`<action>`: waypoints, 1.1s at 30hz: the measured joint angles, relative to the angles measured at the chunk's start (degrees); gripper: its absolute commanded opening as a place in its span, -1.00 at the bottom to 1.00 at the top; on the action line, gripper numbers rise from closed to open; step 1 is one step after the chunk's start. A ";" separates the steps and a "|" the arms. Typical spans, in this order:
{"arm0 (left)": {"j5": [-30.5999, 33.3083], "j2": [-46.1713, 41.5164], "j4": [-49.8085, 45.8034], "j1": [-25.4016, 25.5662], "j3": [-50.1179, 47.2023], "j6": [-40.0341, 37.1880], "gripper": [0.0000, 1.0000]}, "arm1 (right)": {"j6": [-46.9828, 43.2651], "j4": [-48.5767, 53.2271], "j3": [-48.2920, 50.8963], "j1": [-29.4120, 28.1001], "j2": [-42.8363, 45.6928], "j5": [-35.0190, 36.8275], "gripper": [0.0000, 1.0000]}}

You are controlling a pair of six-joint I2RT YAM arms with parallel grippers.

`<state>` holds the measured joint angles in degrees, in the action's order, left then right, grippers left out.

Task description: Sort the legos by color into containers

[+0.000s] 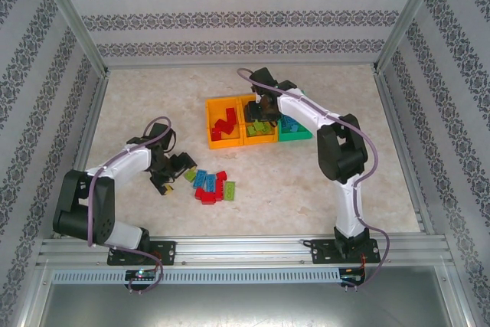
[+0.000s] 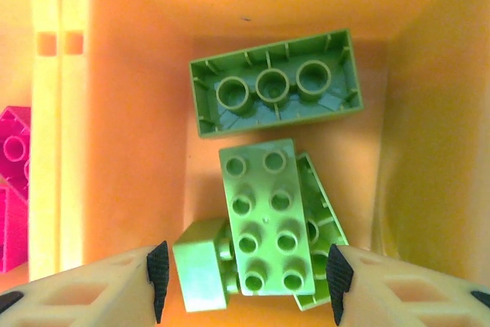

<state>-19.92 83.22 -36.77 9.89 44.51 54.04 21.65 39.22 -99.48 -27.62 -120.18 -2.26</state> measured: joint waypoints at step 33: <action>3.23 11.37 -4.02 3.69 8.52 6.29 -0.29 | 0.72 -6.58 18.84 5.51 18.69 1.25 0.54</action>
<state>-16.69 94.59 -40.80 13.58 53.04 60.34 22.37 32.64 -80.64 -22.11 -101.49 -1.02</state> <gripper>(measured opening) 0.387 0.768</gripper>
